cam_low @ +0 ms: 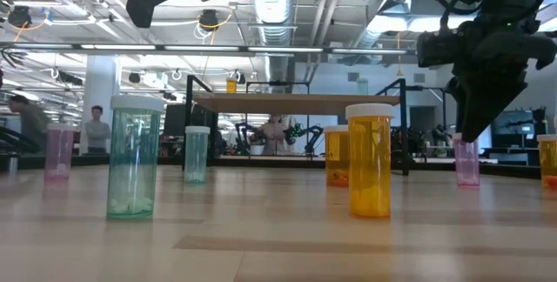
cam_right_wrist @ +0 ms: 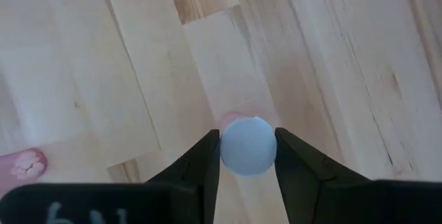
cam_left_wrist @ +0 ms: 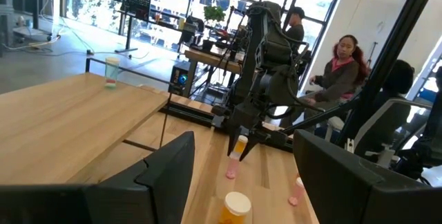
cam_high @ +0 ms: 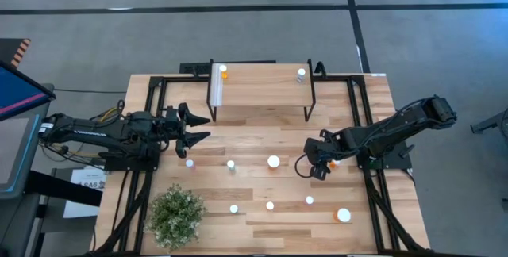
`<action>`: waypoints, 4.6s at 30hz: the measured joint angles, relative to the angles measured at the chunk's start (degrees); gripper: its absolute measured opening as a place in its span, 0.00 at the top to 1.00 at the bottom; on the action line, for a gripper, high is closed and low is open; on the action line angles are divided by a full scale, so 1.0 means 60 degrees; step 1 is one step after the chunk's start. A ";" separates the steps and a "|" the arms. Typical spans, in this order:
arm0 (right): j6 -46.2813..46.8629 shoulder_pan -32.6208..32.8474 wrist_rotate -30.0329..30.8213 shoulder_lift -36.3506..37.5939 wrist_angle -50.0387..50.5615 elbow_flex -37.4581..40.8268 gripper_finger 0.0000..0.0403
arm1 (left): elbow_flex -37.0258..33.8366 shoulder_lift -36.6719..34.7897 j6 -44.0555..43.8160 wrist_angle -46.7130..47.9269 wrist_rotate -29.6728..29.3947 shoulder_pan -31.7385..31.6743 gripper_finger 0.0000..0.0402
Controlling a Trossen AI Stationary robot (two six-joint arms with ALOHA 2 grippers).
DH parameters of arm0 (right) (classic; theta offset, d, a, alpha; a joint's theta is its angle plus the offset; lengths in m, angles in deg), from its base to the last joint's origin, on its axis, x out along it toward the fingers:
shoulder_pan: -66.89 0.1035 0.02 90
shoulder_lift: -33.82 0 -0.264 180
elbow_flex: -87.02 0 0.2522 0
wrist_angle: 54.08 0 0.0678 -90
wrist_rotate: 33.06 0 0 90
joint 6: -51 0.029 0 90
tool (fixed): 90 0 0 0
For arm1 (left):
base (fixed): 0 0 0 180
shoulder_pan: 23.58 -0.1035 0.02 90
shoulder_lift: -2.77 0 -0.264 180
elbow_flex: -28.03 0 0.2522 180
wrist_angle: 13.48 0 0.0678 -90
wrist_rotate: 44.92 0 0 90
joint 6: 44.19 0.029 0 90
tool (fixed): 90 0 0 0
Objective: Pick and place medicine bottles onto shelf by color
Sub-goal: Put the pink pill bottle on the shelf
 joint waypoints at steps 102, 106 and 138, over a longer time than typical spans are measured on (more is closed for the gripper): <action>-0.5345 -0.7323 -0.1550 -0.0889 0.2516 -0.6043 0.65 | 0.0000 0.0000 0.0033 0.0000 -0.0069 -0.0003 0.42; -0.5422 -0.7498 -0.1529 -0.1145 0.2512 -0.6043 0.65 | -0.0003 0.0000 0.0048 0.0000 -0.0069 0.0000 0.42; -0.5555 -0.8058 -0.1263 -0.1265 0.2503 -0.6043 0.64 | -0.0003 0.0000 0.0102 -0.0033 -0.0073 0.0000 0.42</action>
